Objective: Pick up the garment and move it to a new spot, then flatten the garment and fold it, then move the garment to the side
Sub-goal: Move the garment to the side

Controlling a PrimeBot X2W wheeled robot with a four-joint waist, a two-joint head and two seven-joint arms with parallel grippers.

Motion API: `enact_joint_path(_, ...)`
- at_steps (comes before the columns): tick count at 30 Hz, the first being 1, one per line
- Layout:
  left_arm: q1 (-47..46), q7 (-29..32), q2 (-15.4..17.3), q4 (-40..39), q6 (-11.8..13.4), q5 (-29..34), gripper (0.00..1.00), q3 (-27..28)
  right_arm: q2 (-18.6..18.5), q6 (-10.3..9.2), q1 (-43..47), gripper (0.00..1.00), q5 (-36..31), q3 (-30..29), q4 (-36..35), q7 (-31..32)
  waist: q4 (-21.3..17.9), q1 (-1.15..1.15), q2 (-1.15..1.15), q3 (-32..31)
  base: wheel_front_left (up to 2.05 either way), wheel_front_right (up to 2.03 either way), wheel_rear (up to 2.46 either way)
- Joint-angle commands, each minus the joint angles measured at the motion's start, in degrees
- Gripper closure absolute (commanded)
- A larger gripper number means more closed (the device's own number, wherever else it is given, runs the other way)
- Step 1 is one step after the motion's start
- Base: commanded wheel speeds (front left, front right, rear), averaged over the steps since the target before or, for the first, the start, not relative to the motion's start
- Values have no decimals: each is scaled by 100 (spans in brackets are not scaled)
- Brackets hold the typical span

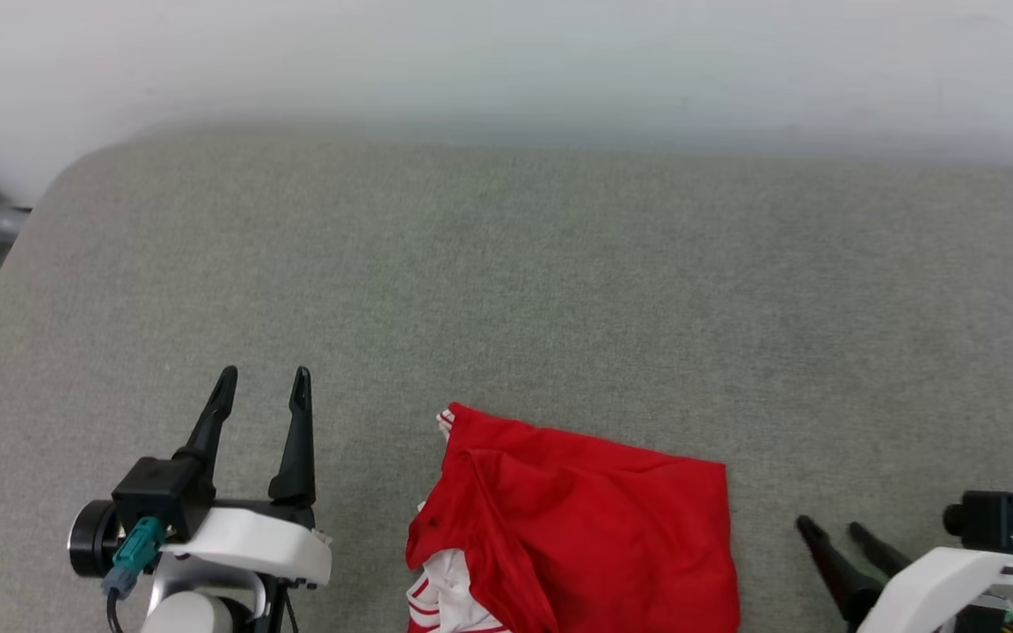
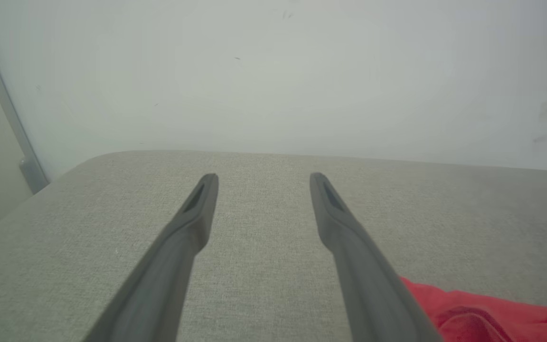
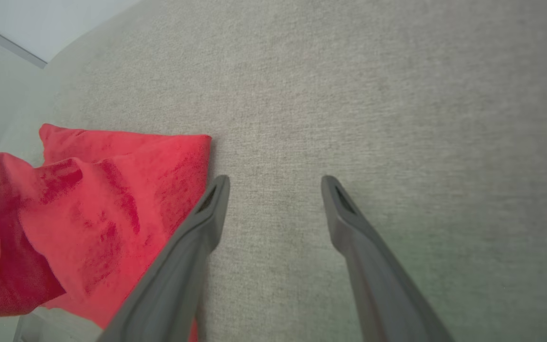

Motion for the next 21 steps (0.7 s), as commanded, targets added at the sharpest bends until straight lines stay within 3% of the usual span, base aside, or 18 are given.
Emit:
enact_joint_path(1,-115,-13,-53,-21,-30,49,0,20,-33,-2,-119,0,202,118,57,125,147,0,0,211,0,0,0)
enact_joint_path(9,-349,-12,-223,9,-196,186,0,141,-141,-4,-382,0,1065,985,441,880,369,0,0,625,0,0,0)
enact_joint_path(15,-461,-13,-320,40,-294,269,0,265,-106,-16,-444,0,1253,1180,936,1428,430,0,0,784,0,0,0)
enact_joint_path(16,-473,-13,-340,45,-304,290,0,285,-84,-18,-466,55,1265,1192,996,1474,428,0,0,799,0,0,0)
enact_joint_path(17,-478,-13,-356,54,-321,309,0,307,-70,-22,-496,97,1268,1209,1020,1486,424,0,0,806,0,0,0)
enact_joint_path(21,-466,-13,-402,97,-361,364,0,373,-121,-10,-657,100,1229,1291,930,1391,380,0,0,773,0,0,0)
